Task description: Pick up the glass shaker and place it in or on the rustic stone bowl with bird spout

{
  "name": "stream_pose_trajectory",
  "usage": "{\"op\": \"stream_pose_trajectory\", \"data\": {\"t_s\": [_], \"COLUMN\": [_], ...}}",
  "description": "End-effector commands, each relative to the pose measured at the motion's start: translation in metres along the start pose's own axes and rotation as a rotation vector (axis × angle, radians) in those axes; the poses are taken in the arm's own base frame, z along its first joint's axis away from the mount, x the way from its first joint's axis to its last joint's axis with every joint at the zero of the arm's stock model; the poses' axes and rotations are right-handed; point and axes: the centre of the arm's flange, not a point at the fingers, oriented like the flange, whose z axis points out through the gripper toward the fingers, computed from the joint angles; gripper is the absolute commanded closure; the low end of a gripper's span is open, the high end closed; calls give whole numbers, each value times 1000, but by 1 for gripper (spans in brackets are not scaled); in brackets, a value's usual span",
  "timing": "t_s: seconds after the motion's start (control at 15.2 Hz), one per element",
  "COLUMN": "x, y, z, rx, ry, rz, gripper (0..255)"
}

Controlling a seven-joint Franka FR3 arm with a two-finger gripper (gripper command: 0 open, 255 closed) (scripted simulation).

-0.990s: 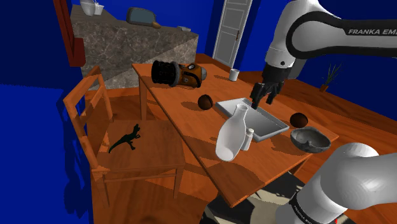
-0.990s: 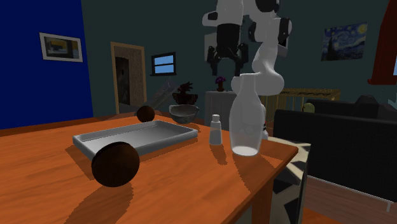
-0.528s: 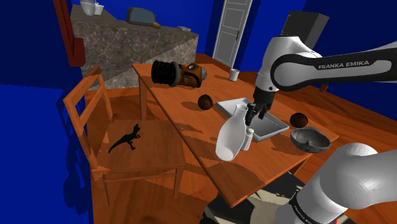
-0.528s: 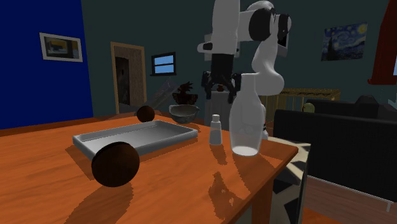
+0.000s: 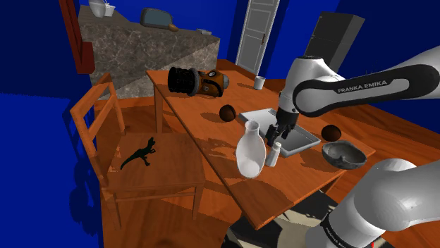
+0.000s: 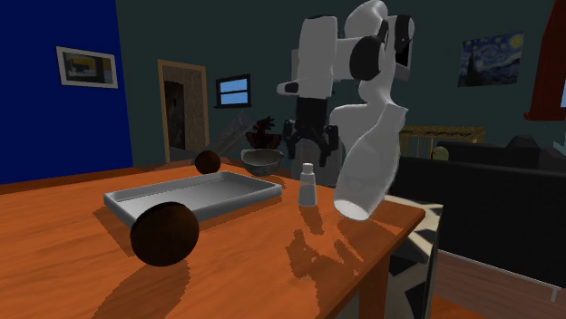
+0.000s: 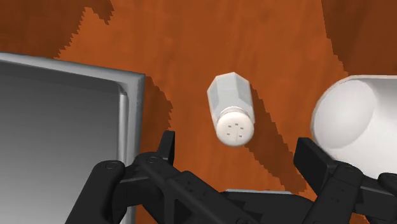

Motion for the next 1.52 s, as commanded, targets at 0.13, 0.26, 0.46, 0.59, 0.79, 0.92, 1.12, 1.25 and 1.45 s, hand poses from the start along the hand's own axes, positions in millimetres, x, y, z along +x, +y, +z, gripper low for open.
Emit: {"op": "stream_pose_trajectory", "data": {"t_s": [0.13,0.26,0.46,0.59,0.79,0.92,1.12,1.25,1.45], "x": [-4,-4,-4,-4,-4,-4,-4,-4,-4], "y": [-3,-3,-3,-3,-3,-3,-3,-2,-1], "z": [21,21,21,21,21,21,21,16,0], "rx": [-1,-1,-1,-1,-1,-1,-1,-1,-1], "ry": [-19,-19,-19,-19,-19,-19,-19,-19,-19], "rz": [-5,-5,-5,-5,-5,-5,-5,-5,-5], "gripper": [0,0,0,255,255,255,255,255,255]}}
